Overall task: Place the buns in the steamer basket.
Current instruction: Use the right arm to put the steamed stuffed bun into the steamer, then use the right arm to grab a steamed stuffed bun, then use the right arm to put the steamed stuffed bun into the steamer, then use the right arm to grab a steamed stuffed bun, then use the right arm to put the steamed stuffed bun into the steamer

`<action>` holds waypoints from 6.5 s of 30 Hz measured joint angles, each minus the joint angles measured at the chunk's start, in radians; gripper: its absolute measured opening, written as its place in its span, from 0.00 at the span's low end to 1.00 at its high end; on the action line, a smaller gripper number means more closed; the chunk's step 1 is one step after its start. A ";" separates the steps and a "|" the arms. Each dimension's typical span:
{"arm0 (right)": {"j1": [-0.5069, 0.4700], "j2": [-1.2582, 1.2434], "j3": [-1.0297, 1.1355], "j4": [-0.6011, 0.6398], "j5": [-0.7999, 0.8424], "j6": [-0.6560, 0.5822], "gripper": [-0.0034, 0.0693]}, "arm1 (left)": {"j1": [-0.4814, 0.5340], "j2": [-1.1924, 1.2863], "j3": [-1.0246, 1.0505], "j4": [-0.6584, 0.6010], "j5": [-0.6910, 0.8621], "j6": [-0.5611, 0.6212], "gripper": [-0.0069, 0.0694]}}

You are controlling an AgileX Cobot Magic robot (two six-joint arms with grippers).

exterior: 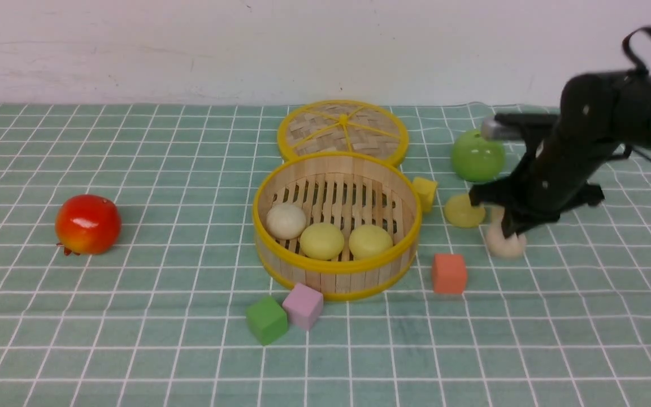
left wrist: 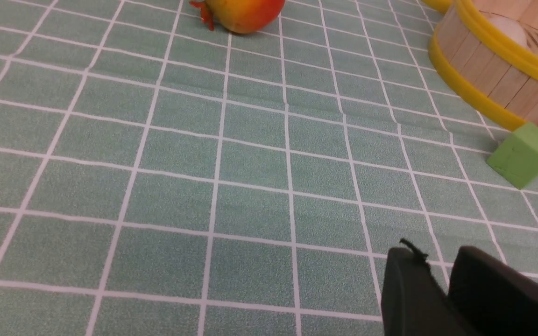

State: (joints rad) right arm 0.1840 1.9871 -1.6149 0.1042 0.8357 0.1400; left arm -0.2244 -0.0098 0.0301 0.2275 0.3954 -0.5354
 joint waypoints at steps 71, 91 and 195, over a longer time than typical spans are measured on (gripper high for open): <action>-0.122 0.284 -0.385 0.061 0.148 -0.225 0.42 | 0.000 0.000 0.000 0.000 0.000 0.000 0.34; -0.122 0.249 -0.385 0.076 0.128 -0.225 0.05 | 0.000 0.000 0.000 0.000 0.000 0.000 0.36; -0.020 0.310 -0.586 0.138 0.150 -0.128 0.05 | 0.000 0.000 0.000 0.003 0.000 0.000 0.40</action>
State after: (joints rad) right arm 0.1643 2.2975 -2.2012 0.2417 0.9857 0.0124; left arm -0.2244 -0.0098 0.0301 0.2301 0.3954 -0.5354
